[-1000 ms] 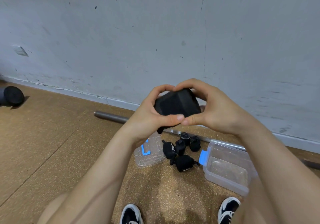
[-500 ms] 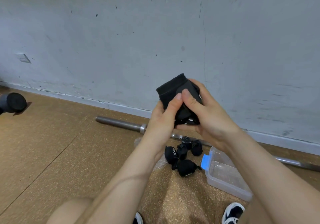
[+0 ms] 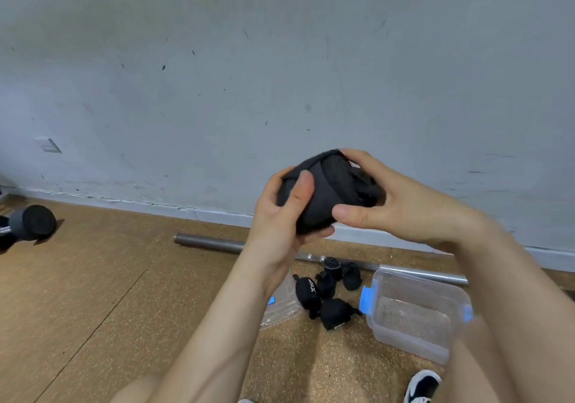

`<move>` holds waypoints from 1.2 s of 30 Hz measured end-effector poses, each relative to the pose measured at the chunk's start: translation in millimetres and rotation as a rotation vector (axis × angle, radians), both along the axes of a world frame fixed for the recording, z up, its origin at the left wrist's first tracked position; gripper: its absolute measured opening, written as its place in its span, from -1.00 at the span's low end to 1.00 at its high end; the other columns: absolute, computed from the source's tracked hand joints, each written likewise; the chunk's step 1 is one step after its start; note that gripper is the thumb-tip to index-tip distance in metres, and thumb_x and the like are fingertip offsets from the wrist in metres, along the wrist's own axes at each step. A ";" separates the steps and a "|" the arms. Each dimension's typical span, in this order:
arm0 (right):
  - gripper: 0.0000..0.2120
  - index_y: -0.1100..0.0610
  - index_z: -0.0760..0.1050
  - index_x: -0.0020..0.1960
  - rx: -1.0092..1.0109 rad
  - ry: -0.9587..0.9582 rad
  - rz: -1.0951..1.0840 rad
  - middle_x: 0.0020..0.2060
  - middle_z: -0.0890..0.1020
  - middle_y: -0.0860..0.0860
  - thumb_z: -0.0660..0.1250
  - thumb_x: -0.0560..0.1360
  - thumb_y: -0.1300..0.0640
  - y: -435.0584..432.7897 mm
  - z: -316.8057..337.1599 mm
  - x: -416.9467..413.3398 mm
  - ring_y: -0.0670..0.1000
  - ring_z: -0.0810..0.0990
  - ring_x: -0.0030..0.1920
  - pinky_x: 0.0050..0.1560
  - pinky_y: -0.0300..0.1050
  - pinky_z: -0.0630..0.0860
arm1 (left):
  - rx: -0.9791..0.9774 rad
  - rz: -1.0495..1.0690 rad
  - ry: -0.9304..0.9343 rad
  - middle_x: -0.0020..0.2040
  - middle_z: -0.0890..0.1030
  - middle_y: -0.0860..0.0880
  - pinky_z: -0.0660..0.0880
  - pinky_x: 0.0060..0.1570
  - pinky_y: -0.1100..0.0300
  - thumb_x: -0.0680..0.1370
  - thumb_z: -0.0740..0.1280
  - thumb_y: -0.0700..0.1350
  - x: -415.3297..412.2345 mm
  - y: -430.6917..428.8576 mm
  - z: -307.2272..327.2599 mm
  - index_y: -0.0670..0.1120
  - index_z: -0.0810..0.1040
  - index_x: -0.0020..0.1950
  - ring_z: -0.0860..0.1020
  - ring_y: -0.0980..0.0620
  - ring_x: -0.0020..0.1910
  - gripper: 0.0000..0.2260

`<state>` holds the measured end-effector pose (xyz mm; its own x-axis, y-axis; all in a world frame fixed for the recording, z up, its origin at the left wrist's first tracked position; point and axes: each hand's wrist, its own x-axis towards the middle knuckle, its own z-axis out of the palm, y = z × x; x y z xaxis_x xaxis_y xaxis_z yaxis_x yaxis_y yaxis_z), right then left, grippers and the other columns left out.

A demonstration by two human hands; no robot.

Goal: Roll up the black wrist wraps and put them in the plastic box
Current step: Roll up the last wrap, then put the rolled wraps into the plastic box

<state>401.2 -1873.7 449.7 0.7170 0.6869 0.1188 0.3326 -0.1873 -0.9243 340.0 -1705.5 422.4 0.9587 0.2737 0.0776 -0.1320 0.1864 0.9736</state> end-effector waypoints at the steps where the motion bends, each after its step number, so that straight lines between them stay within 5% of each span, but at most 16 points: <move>1: -0.32 -0.34 0.33 0.31 0.015 0.065 0.001 0.08 0.62 -0.27 0.46 0.23 -0.21 -8.0 4.5 -1.5 -0.20 0.64 0.07 0.16 -0.07 0.61 | -0.015 -0.009 0.028 0.12 0.66 -0.09 0.57 -0.38 0.18 0.49 0.36 0.26 2.6 -8.0 2.7 -0.02 0.48 0.30 0.69 -0.09 -0.05 -0.50; 4: -0.46 -0.16 0.44 0.23 -0.027 0.124 -0.052 -0.07 0.69 -0.15 0.46 0.29 -0.21 -21.5 16.0 -2.3 0.01 0.72 -0.13 -0.12 -0.07 0.67 | -0.014 -0.116 0.191 0.13 0.68 -0.16 0.51 -0.50 0.23 0.54 0.15 0.36 14.8 -27.9 3.5 0.00 0.49 0.33 0.69 -0.19 -0.08 -0.44; 8: -0.63 0.08 0.51 0.02 -0.267 0.089 -0.208 -0.20 0.68 0.07 0.48 0.40 -0.15 -41.2 12.5 17.4 0.04 0.64 -0.35 -0.30 -0.11 0.60 | 0.141 -0.196 0.386 -0.02 0.73 -0.12 0.58 -0.39 0.19 0.66 0.02 0.25 40.0 -52.4 -12.1 0.02 0.63 0.16 0.70 -0.08 -0.16 -0.52; 13: -0.54 -0.02 0.46 0.03 -0.556 -0.039 -0.379 -0.14 0.61 -0.09 0.55 0.26 -0.15 -81.4 -44.4 54.5 -0.06 0.60 -0.16 -0.18 -0.10 0.56 | 0.356 -0.155 0.315 -0.04 0.72 -0.08 0.61 0.02 -0.20 0.69 0.10 0.00 94.0 -95.8 -78.6 -0.02 0.66 0.05 0.68 -0.11 -0.01 -0.67; 18: -0.51 -0.03 0.42 0.04 -0.690 -0.032 -0.472 -0.09 0.54 -0.01 0.53 0.20 -0.07 -122.0 -140.8 86.4 -0.01 0.56 -0.17 -0.33 -0.16 0.37 | 0.413 -0.321 0.377 0.13 0.66 -0.02 0.53 -0.02 0.08 0.66 0.14 -0.18 132.5 -137.3 -162.7 0.05 0.54 0.28 0.62 -0.06 0.10 -0.71; 23: -0.47 -0.07 0.42 0.05 -0.757 0.038 -0.494 -0.07 0.55 -0.09 0.51 0.16 -0.12 -144.5 -254.3 108.0 -0.02 0.55 -0.09 -0.17 -0.03 0.53 | 0.573 -0.516 0.412 0.15 0.62 0.01 0.52 0.18 -0.05 0.60 0.22 -0.30 153.9 -157.4 -262.8 0.03 0.47 0.35 0.59 -0.08 0.13 -0.62; 27: -0.55 -0.07 0.39 0.02 -0.852 0.080 -0.479 -0.08 0.57 -0.11 0.47 0.24 -0.18 -147.4 -336.1 126.1 0.00 0.58 -0.10 -0.17 0.00 0.56 | 0.660 -0.586 0.478 0.11 0.57 0.19 0.56 0.14 -0.02 0.50 0.38 -0.20 165.4 -165.4 -337.1 0.18 0.41 0.31 0.60 0.03 0.12 -0.54; 30: -0.55 -0.01 0.40 0.12 -0.904 0.047 -0.459 0.04 0.58 -0.03 0.44 0.33 -0.12 -145.0 -383.7 136.3 0.11 0.60 0.02 -0.05 0.05 0.57 | 0.616 -0.562 0.585 0.07 0.51 0.16 0.54 0.18 -0.04 0.51 0.40 -0.19 175.9 -167.3 -379.1 0.09 0.38 0.39 0.57 -0.01 0.17 -0.52; 33: -0.52 0.05 0.41 0.29 -1.051 -0.059 -0.433 0.21 0.49 0.02 0.41 0.41 -0.02 -145.9 -418.7 139.7 0.12 0.41 0.29 0.24 0.09 0.41 | 0.536 -0.520 0.693 0.02 0.48 0.19 0.50 0.15 0.09 0.57 0.36 -0.19 185.8 -174.6 -409.7 0.01 0.38 0.40 0.52 0.06 0.12 -0.58; 36: -0.61 0.10 0.44 0.28 -1.124 -0.240 -0.473 0.23 0.40 0.11 0.38 0.47 0.12 -150.0 -443.0 136.0 0.17 0.31 0.27 0.18 0.12 0.26 | 0.444 -0.540 0.769 0.00 0.45 0.27 0.47 0.13 0.14 0.58 0.34 -0.21 185.9 -190.1 -430.0 0.06 0.35 0.39 0.48 0.24 0.01 -0.58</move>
<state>537.2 -2023.7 6.7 0.9631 0.1729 -0.2061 0.1552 -0.9829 -0.0992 525.9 -1895.5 -7.6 0.7786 -0.1104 -0.6178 0.5481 -0.3599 0.7550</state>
